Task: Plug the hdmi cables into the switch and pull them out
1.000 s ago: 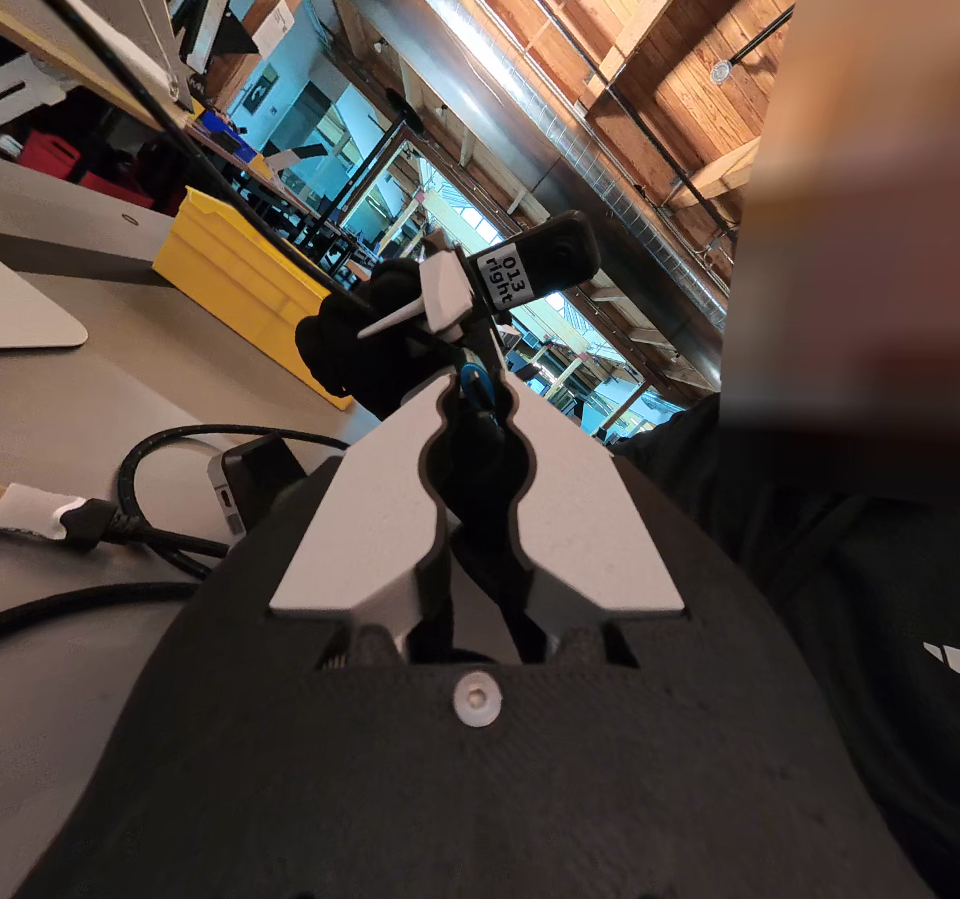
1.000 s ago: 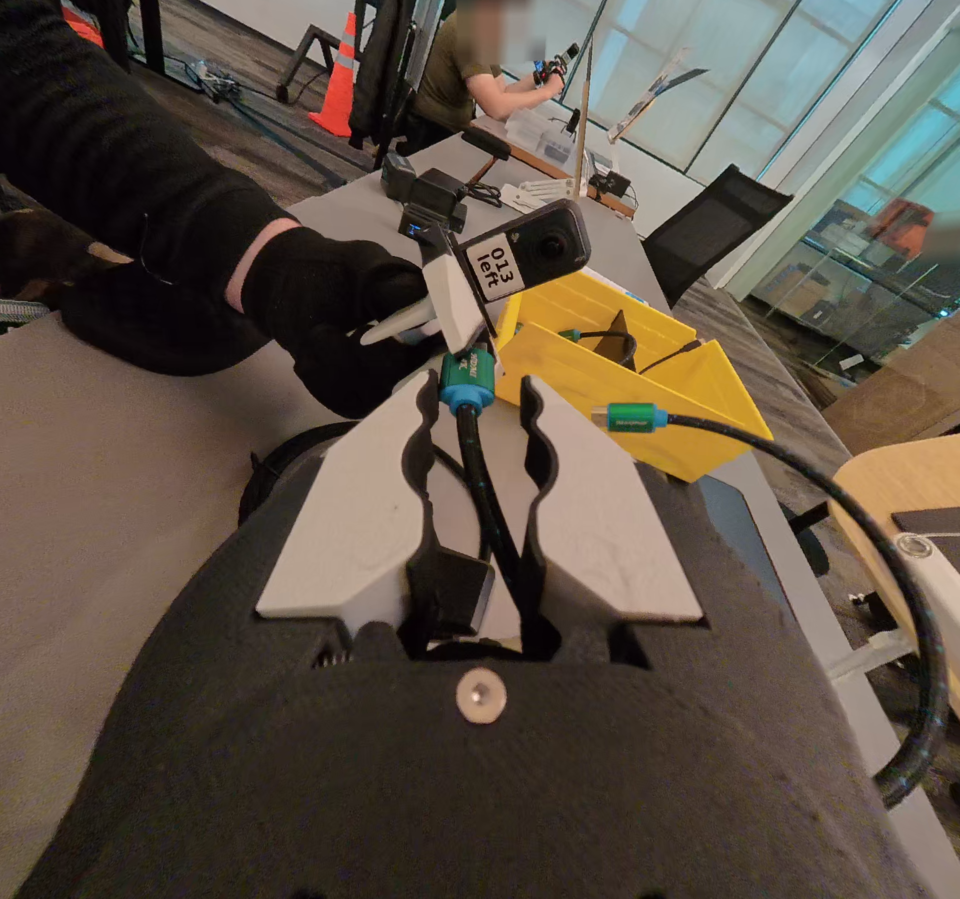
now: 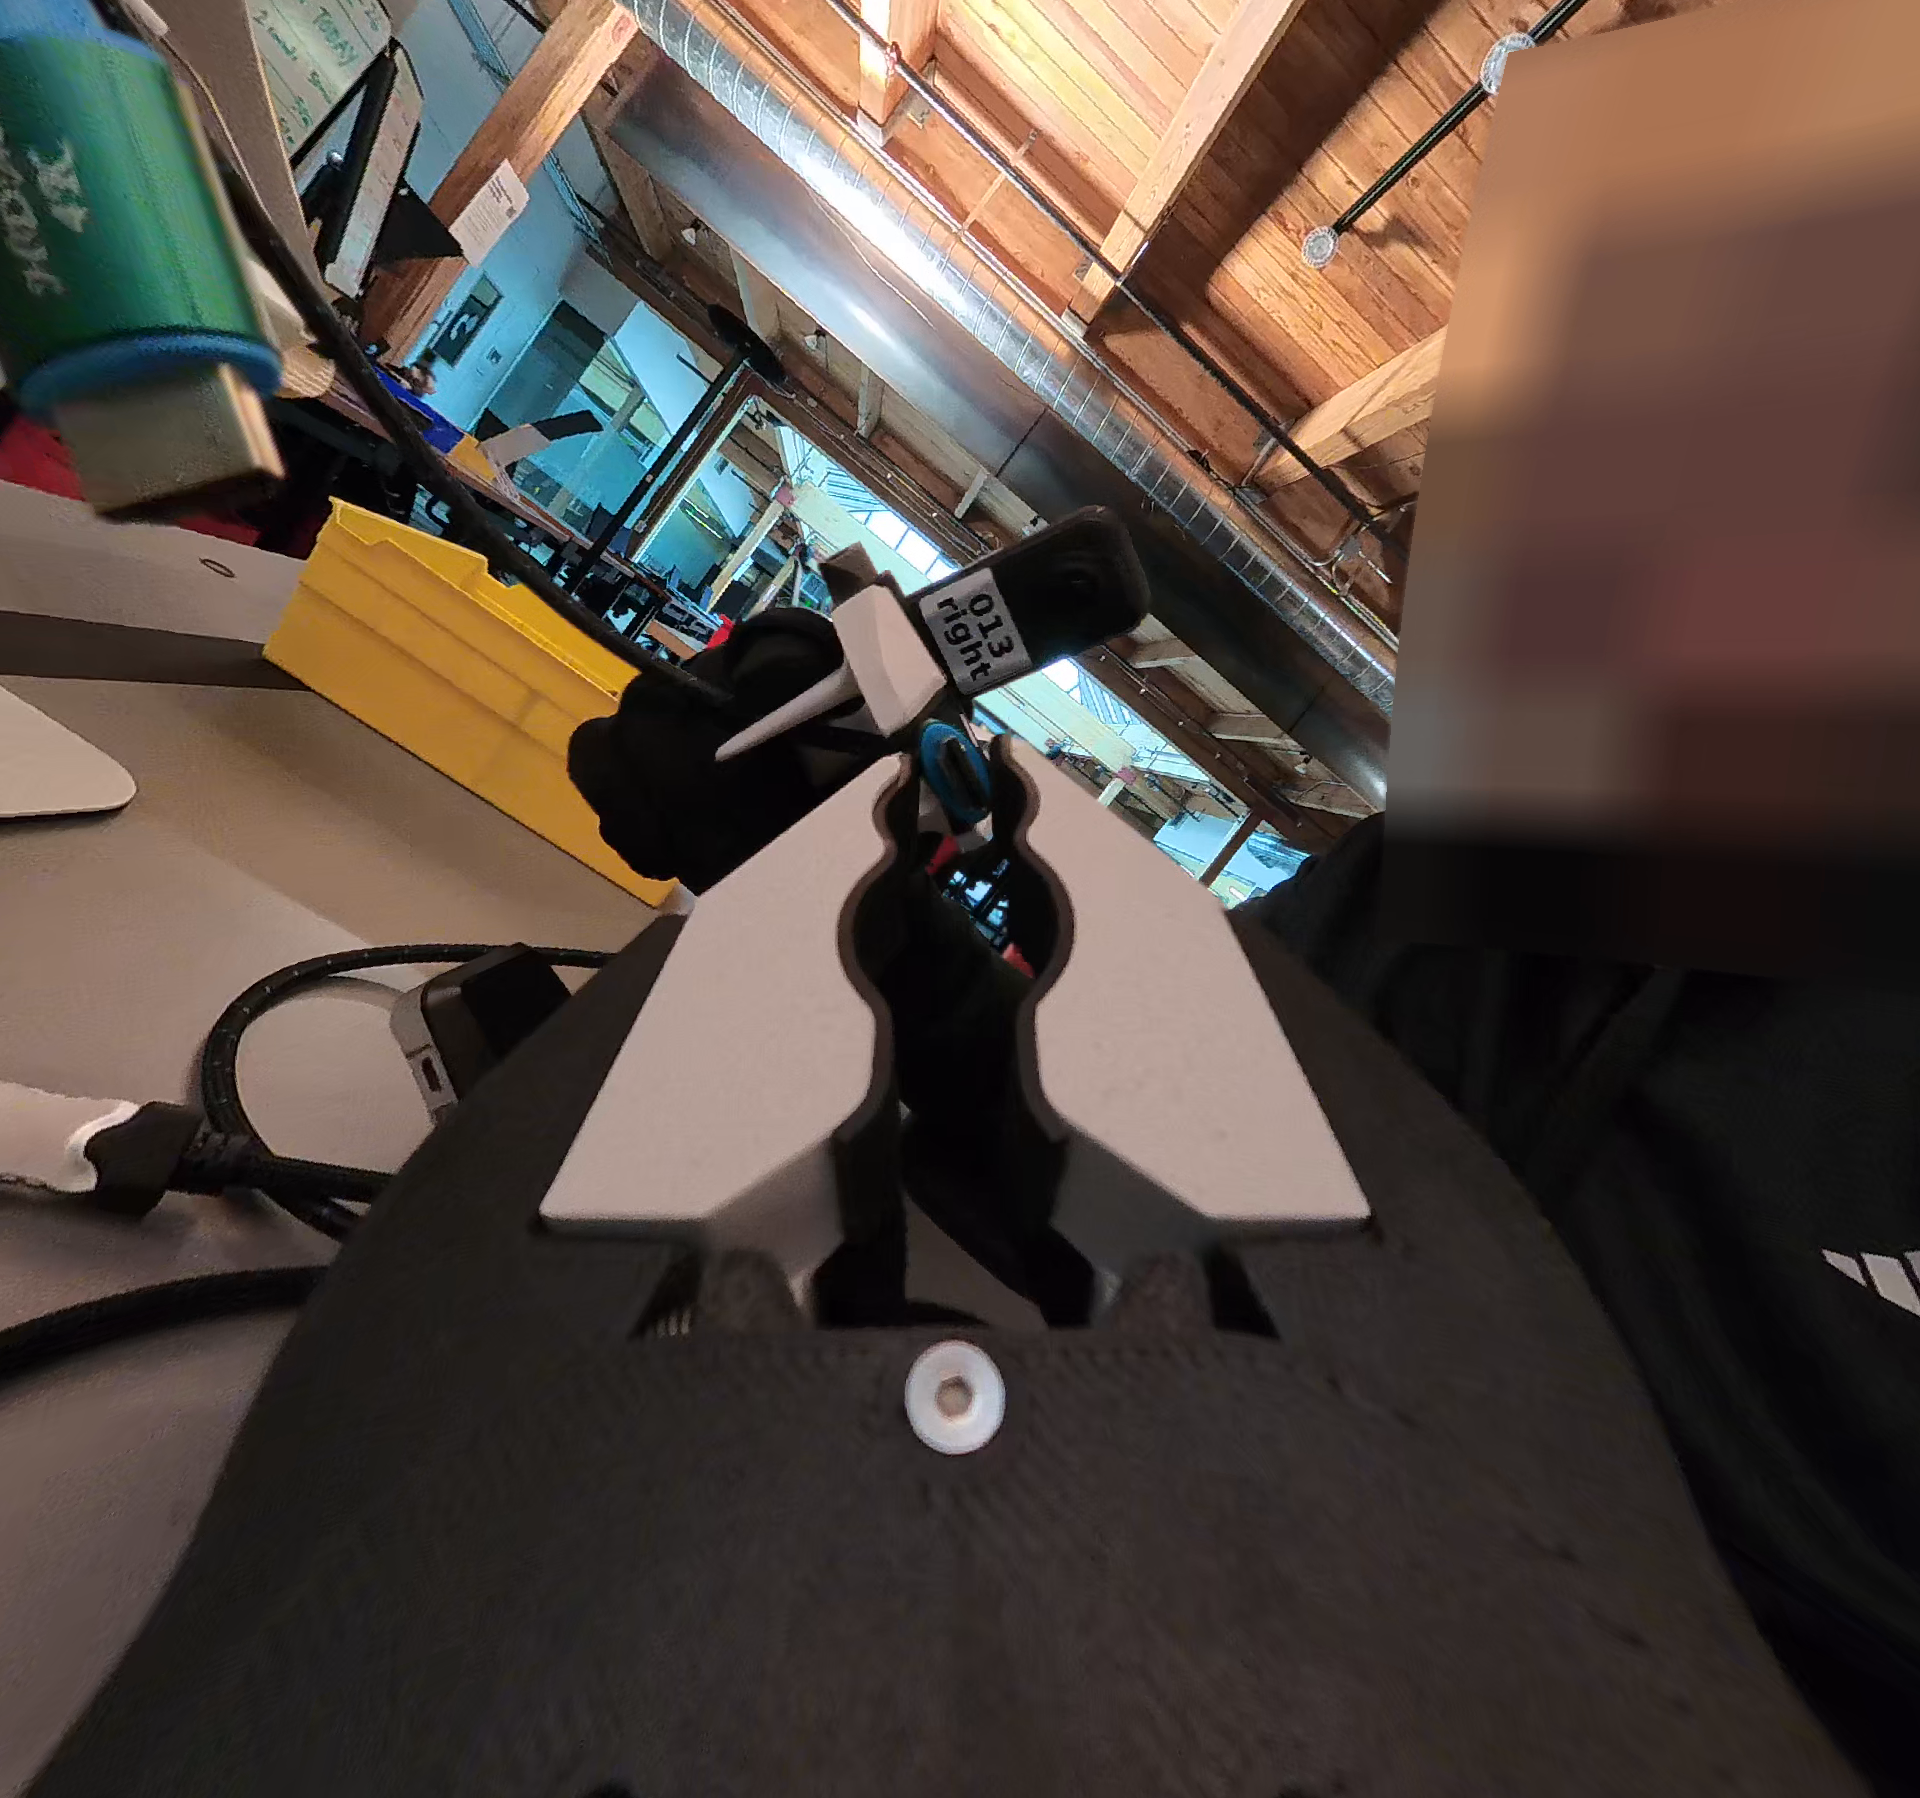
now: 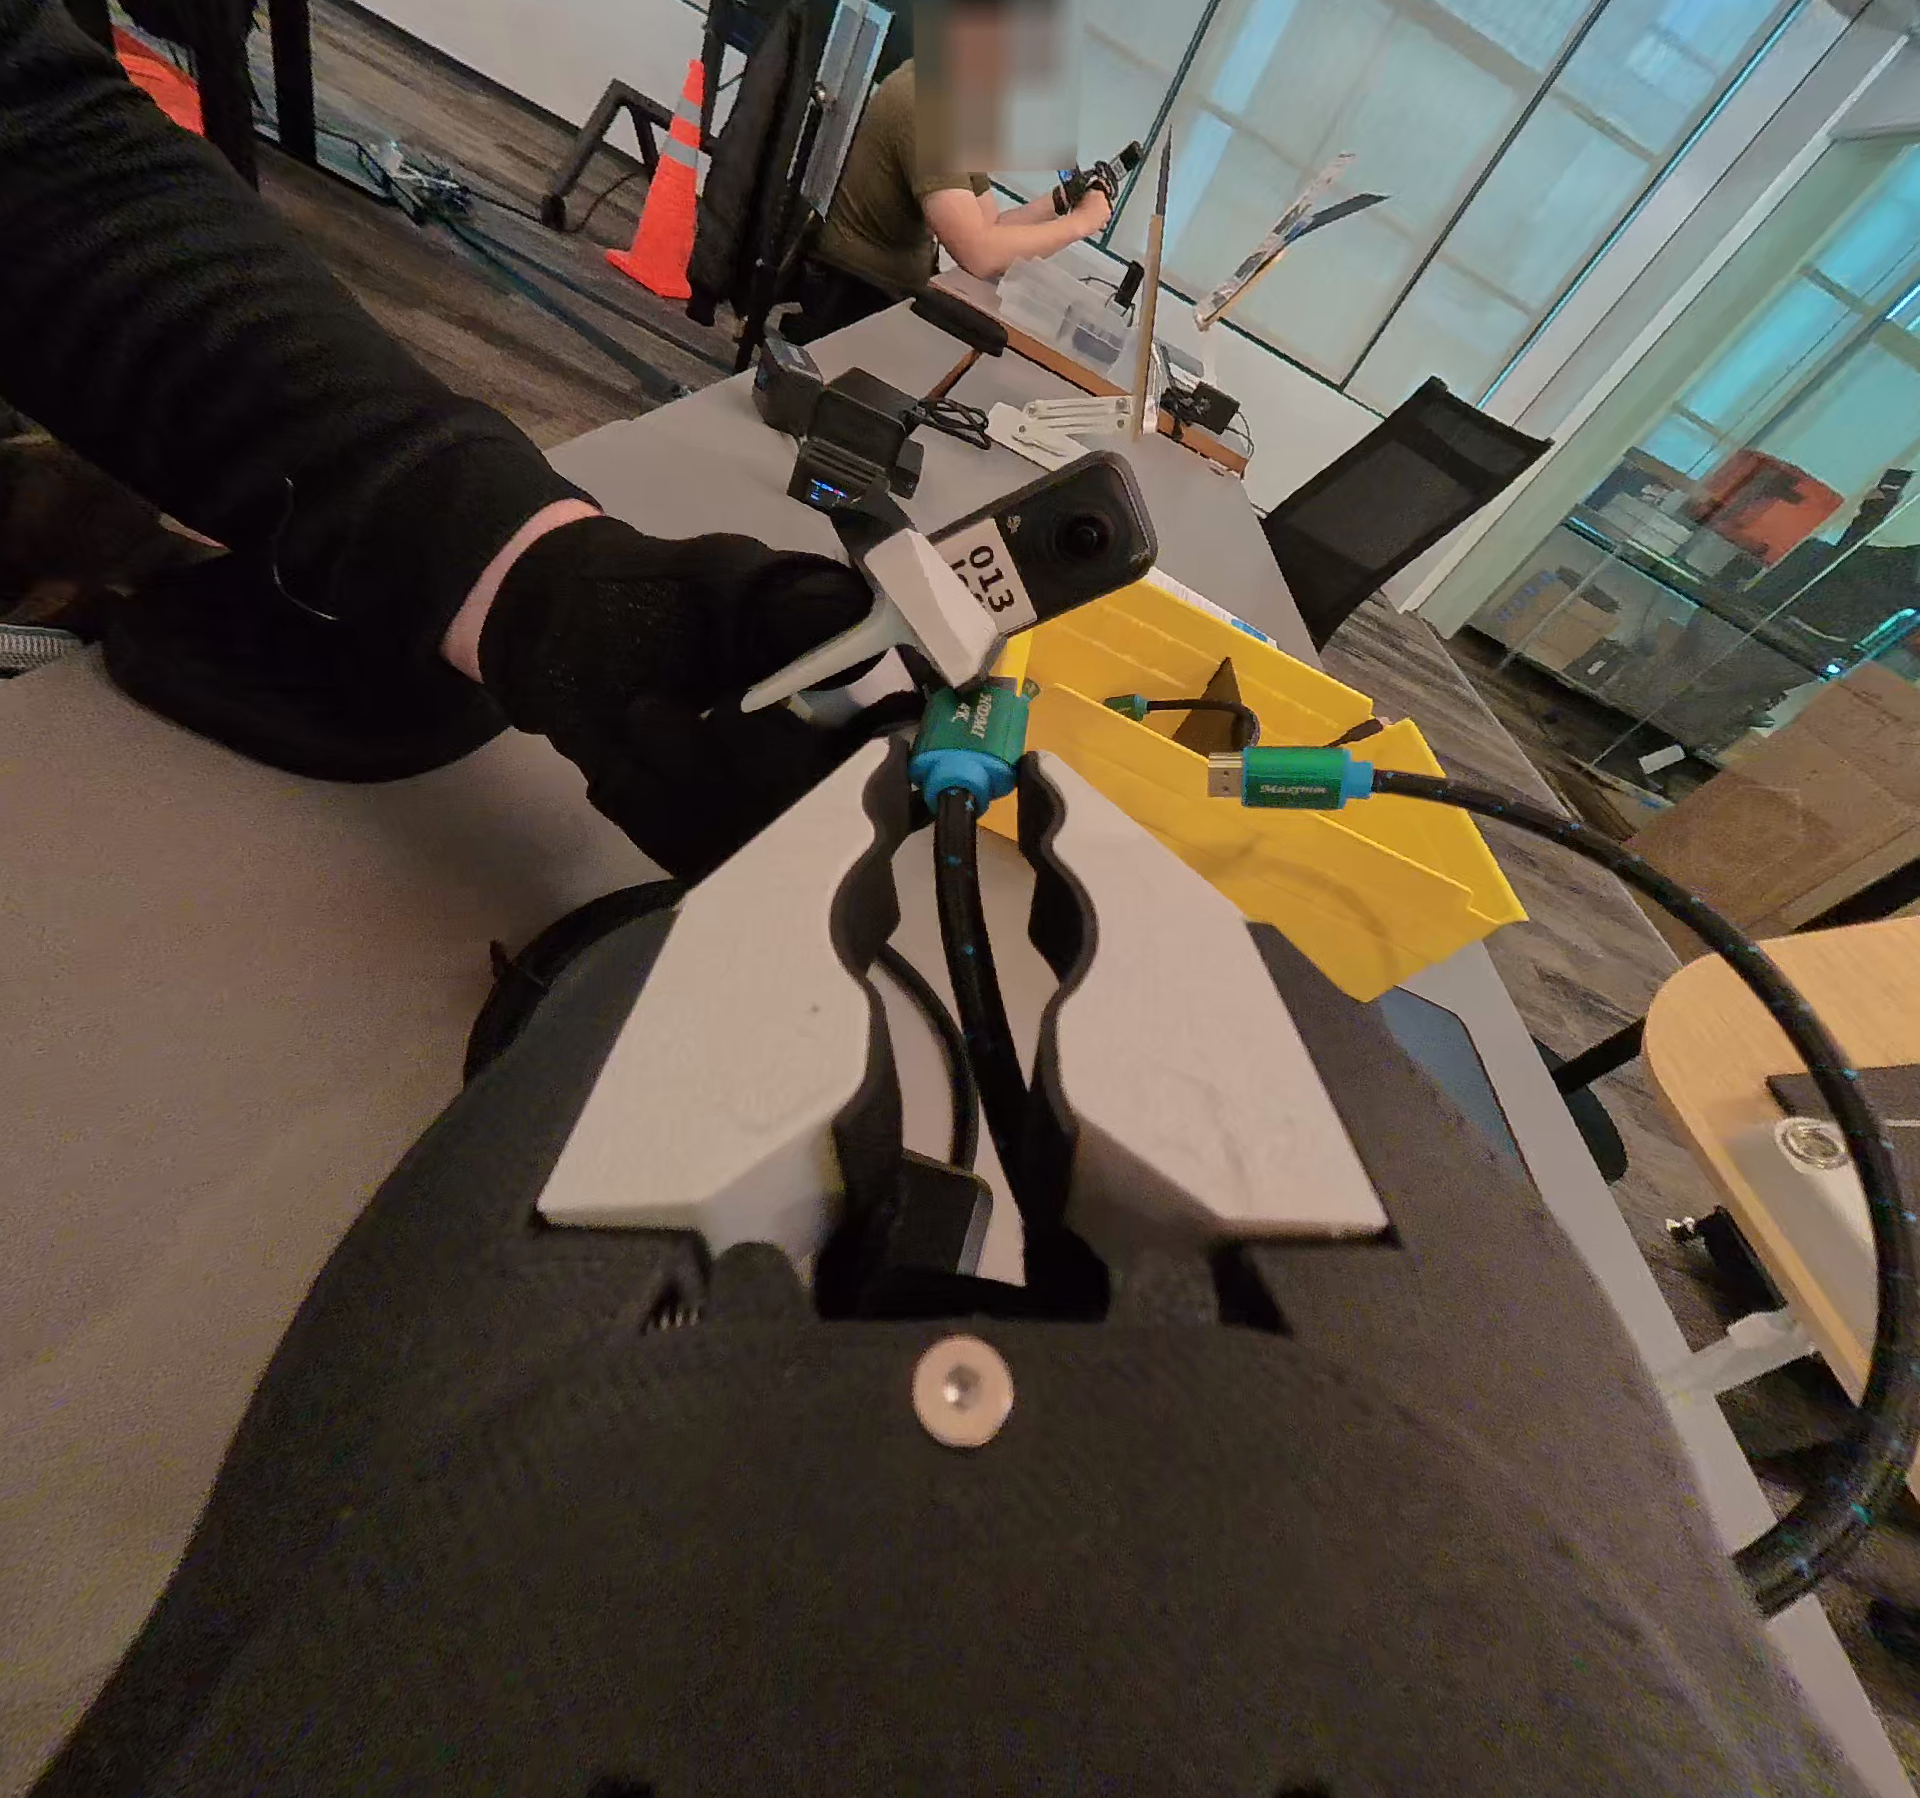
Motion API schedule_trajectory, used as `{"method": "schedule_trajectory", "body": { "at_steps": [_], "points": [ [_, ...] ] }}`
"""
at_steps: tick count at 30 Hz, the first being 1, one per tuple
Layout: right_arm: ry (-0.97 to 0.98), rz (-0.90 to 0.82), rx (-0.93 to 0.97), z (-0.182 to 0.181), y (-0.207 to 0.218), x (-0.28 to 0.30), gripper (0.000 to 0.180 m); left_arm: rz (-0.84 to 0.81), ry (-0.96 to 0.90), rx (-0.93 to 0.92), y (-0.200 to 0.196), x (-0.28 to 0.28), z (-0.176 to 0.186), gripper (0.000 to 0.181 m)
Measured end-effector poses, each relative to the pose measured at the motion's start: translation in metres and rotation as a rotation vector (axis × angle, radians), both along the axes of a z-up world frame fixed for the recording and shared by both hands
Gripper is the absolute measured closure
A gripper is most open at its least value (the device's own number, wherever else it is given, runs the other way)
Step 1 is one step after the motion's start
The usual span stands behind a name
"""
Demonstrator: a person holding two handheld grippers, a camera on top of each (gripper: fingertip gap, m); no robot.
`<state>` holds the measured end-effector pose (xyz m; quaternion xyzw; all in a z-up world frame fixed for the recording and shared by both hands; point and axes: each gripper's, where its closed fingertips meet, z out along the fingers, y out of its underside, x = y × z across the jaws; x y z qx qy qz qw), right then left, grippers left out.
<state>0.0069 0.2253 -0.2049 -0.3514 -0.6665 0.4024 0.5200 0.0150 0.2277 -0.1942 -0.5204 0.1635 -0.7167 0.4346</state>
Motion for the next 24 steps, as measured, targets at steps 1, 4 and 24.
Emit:
{"method": "schedule_trajectory", "body": {
  "at_steps": [1,4,24],
  "points": [
    [-0.004,-0.001,0.0,-0.001,0.0,0.0,0.16,-0.003,0.002,-0.001,0.0,0.0,-0.001,0.168],
    [-0.017,-0.008,0.018,-0.003,0.002,0.002,0.161,-0.016,0.009,-0.012,0.002,0.002,-0.002,0.168],
    [-0.074,0.036,-0.047,-0.011,0.015,0.026,0.161,0.219,0.381,0.023,0.035,-0.017,-0.018,0.161]
  ]
}}
